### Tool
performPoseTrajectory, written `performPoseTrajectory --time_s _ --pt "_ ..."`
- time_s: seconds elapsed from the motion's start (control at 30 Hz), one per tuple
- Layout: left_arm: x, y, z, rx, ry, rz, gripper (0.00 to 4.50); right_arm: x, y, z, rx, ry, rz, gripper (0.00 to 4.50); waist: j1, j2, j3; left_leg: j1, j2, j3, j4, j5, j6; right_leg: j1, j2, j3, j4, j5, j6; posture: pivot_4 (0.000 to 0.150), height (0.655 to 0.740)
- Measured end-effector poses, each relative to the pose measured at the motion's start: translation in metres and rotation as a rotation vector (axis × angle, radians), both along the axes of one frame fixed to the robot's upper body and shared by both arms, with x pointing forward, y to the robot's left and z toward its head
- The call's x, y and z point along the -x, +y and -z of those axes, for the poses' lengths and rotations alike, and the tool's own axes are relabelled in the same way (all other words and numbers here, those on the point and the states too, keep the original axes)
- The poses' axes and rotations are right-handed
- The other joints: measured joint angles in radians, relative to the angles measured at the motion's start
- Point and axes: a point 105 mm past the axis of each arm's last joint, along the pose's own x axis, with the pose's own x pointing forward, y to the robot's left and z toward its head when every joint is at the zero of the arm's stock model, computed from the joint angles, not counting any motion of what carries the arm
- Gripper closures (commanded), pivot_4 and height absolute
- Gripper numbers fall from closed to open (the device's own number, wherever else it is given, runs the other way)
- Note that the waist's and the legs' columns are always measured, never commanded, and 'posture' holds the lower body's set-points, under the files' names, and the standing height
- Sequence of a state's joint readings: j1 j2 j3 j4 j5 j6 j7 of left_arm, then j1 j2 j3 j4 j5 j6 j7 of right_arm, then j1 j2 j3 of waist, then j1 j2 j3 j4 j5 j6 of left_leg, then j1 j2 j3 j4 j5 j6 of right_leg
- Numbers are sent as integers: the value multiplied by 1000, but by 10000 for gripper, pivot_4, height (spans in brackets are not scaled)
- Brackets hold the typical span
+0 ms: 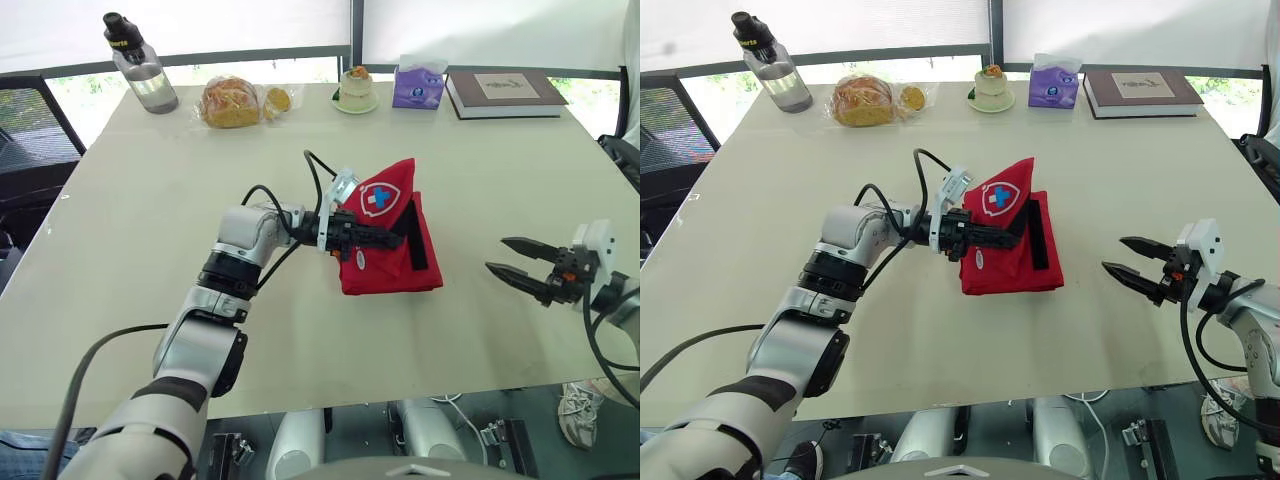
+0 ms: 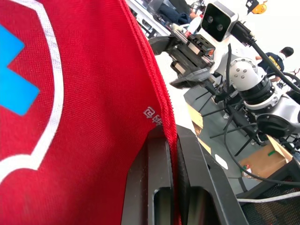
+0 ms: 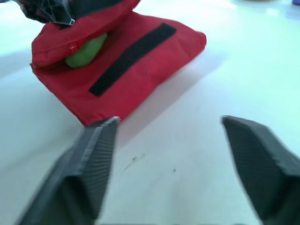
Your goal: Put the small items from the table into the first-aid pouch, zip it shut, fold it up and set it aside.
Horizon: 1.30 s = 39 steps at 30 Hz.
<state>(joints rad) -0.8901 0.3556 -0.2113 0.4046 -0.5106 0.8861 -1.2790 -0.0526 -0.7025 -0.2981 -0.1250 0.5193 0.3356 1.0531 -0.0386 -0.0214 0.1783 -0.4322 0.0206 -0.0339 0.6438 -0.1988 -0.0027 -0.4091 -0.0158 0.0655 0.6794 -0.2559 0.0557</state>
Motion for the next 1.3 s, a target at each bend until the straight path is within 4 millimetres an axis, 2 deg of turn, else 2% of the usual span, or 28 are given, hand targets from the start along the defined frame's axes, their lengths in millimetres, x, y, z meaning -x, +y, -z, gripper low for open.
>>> performPoseTrajectory --time_s 0.1,0.23,0.33,0.37,0.67,1.03,1.07,1.13,1.2,1.3 --pt "1 -4 1 -3 -6 7 33304 2 2 -2 6 -13 4 0 1 0 0 0 0 0 0 0 0 0 0 0 0 0 0 1500 7400" --pt "3 -6 8 -23 -1 18 12904 3 2 -2 1 -21 6 0 1 0 0 0 0 0 0 0 0 0 0 0 0 0 0 1500 7400" --pt "4 -6 9 -23 -2 24 2268 3 0 -1 -1 -24 7 0 1 0 0 0 0 0 0 0 0 0 0 0 0 0 0 1500 7400" --pt "5 -7 8 -21 -1 30 879 3 -2 0 -2 -22 11 0 1 0 0 0 0 0 0 0 0 0 0 0 0 0 0 1500 7400" --pt "8 -11 14 -15 5 50 879 2 -12 4 38 7 31 0 3 1 0 0 0 0 0 0 0 0 0 0 0 0 0 1500 7400" --pt "13 -20 16 -34 -44 85 879 6 0 -5 -44 -36 -33 0 5 1 0 0 0 0 1 0 0 1 0 0 0 0 0 1500 7400" --pt "14 -21 17 -41 -54 89 4608 7 3 -6 -64 -45 -43 0 6 1 0 0 0 0 1 0 0 1 0 0 0 0 0 1500 7400" --pt "14 -21 18 -47 -64 92 6809 8 6 -8 -77 -53 -53 0 6 1 0 0 0 0 1 0 0 1 0 0 0 0 0 1500 7400" --pt "14 -22 21 -67 -73 96 12631 8 8 -12 -94 -64 -63 0 6 1 0 0 0 0 1 0 0 1 0 0 0 0 0 1500 7400" --pt "16 -23 24 -77 -72 102 25670 8 9 -13 -96 -70 -63 0 5 1 0 0 0 0 1 0 0 1 0 0 0 0 0 1500 7400"
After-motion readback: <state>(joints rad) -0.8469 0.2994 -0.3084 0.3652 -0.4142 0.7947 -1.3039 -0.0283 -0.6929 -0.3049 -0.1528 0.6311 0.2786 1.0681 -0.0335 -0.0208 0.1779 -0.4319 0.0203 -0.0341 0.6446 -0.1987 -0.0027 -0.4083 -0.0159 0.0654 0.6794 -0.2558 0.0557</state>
